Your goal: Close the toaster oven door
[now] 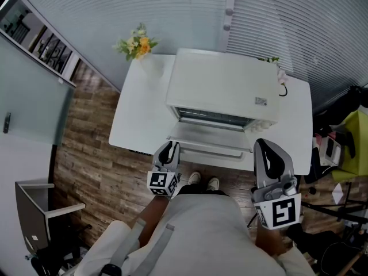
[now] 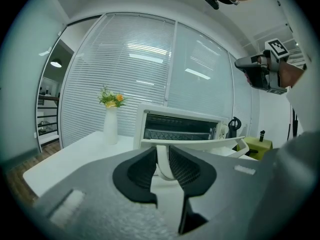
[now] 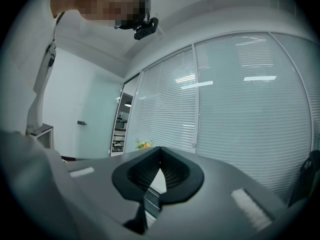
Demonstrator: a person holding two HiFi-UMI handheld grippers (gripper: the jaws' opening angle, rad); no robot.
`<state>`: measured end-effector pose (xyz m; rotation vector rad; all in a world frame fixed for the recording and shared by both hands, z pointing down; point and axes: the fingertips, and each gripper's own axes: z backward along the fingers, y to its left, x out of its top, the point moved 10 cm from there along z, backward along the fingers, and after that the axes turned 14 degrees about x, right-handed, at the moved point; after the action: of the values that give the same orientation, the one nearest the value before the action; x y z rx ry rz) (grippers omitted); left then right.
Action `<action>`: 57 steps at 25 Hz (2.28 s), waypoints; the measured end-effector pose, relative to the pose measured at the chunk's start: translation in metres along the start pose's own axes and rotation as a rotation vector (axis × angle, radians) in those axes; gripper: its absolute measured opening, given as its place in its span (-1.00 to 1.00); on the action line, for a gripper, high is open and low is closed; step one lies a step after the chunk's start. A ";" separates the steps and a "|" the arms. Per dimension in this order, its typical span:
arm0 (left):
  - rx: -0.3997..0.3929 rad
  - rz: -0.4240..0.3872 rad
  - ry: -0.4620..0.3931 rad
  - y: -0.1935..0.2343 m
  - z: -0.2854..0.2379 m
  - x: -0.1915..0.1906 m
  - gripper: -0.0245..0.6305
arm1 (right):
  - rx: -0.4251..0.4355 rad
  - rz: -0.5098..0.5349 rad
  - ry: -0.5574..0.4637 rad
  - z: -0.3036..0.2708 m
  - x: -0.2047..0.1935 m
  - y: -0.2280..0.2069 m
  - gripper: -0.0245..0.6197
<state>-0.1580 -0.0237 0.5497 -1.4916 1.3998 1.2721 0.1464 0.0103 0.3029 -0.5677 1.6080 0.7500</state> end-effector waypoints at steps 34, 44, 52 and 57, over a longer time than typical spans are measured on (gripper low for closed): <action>-0.011 0.033 -0.014 -0.002 -0.035 0.040 -0.65 | -0.001 -0.005 0.005 -0.013 -0.005 -0.019 -0.91; -0.023 0.033 -0.021 -0.002 -0.045 0.048 -0.64 | -0.008 -0.006 0.007 -0.016 -0.005 -0.023 -0.91; -0.024 0.031 -0.015 -0.002 -0.052 0.054 -0.64 | -0.013 -0.009 0.005 -0.018 -0.005 -0.026 -0.91; -0.026 0.032 -0.012 -0.002 -0.057 0.058 -0.64 | -0.016 -0.010 0.005 -0.019 -0.006 -0.028 -0.91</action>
<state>-0.1496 -0.0937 0.5084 -1.4813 1.4097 1.3217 0.1551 -0.0228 0.3062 -0.5892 1.6036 0.7551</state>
